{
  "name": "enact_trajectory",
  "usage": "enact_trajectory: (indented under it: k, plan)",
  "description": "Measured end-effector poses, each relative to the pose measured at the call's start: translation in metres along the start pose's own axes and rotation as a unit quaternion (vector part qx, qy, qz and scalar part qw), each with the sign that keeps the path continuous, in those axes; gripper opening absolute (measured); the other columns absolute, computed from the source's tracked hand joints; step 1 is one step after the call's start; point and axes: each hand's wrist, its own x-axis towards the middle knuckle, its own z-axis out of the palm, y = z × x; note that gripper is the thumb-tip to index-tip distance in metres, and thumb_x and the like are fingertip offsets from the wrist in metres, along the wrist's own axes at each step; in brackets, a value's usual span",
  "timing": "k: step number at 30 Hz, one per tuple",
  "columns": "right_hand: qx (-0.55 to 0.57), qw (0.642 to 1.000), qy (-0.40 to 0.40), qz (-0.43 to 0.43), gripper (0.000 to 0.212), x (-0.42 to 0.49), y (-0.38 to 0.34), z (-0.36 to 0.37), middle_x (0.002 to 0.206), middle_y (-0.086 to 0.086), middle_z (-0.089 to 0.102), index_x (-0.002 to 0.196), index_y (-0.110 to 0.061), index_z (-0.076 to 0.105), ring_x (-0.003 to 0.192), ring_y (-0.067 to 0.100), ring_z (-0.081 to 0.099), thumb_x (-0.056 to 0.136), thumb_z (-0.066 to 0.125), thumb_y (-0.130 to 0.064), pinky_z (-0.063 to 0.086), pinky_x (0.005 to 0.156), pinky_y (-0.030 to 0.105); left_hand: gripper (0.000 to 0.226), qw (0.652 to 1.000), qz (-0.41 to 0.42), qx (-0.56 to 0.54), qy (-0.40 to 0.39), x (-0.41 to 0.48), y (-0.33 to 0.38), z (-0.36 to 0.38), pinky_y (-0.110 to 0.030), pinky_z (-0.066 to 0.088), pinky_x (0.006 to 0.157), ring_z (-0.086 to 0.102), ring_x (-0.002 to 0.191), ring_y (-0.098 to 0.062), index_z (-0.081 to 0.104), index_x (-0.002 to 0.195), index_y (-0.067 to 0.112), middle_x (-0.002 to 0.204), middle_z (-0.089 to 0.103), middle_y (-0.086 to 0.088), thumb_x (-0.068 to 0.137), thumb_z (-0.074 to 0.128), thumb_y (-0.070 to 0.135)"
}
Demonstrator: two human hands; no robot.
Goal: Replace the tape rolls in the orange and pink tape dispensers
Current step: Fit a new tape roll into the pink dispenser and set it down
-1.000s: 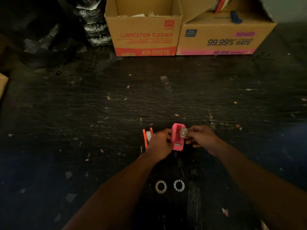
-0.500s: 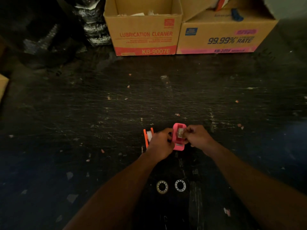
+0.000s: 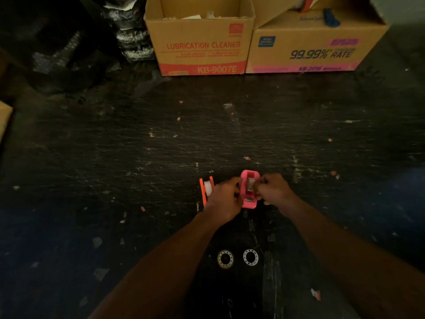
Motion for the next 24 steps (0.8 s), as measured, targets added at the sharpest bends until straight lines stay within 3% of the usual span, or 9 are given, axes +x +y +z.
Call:
enact_trajectory:
  k: [5,10,12,15,19,24]
  plan:
    - [0.001,1.000,0.006,-0.003,0.012,-0.001,-0.001,0.001,0.089,0.014,0.076,0.085,-0.013,0.069,0.082,0.028,0.074,0.088,0.063,-0.024,0.059,0.064,0.036,0.048,1.000,0.014,0.005,0.004,0.000,-0.001,0.002,-0.043,0.058,0.090,0.070,0.099,-0.017,0.058,0.131,0.021,0.109,0.074,-0.002,0.085,0.065,0.007]
    - [0.051,0.999,0.004,0.000,0.018,-0.008,0.008,0.000,0.086,0.012,0.077,0.082,-0.016,0.069,0.079,0.027,0.074,0.085,0.070,-0.034,0.057,0.060,0.033,0.068,0.995,0.067,0.074,-0.003,0.001,0.002,-0.003,-0.044,0.054,0.100,0.059,0.122,-0.024,0.044,0.148,0.026,0.141,0.048,-0.006,0.085,0.063,0.006]
    - [0.106,0.994,0.000,0.024,0.013,-0.012,0.017,0.000,0.087,0.013,0.076,0.082,-0.016,0.068,0.074,0.023,0.070,0.087,0.066,-0.027,0.053,0.062,0.031,0.074,0.992,0.085,0.089,-0.018,0.006,0.002,-0.007,-0.045,0.053,0.100,0.058,0.124,-0.025,0.041,0.152,0.027,0.146,0.043,-0.005,0.085,0.061,0.002]
    - [0.168,0.983,-0.002,0.075,0.016,-0.019,0.027,0.005,0.088,0.015,0.066,0.077,-0.014,0.066,0.072,0.021,0.059,0.091,0.064,-0.020,0.047,0.062,0.029,0.067,0.989,0.096,0.107,-0.029,0.016,0.003,-0.015,-0.043,0.050,0.105,0.057,0.126,-0.026,0.048,0.150,0.023,0.144,0.048,-0.007,0.087,0.059,0.001]
    - [0.236,0.965,0.020,0.114,0.022,-0.027,0.023,0.021,0.082,0.012,0.062,0.069,-0.015,0.063,0.068,0.020,0.052,0.087,0.072,-0.023,0.043,0.061,0.030,0.054,0.988,0.094,0.116,-0.024,0.019,0.007,-0.020,-0.040,0.049,0.106,0.059,0.122,-0.025,0.055,0.144,0.018,0.138,0.055,-0.009,0.092,0.060,0.007]
    - [0.292,0.941,0.069,0.160,0.026,-0.027,0.013,0.035,0.087,0.011,0.065,0.070,-0.016,0.062,0.072,0.022,0.057,0.080,0.078,-0.034,0.049,0.072,0.038,0.050,0.989,0.088,0.121,-0.012,0.017,0.006,-0.016,-0.040,0.049,0.105,0.060,0.121,-0.025,0.055,0.144,0.014,0.135,0.058,-0.009,0.094,0.059,0.008]
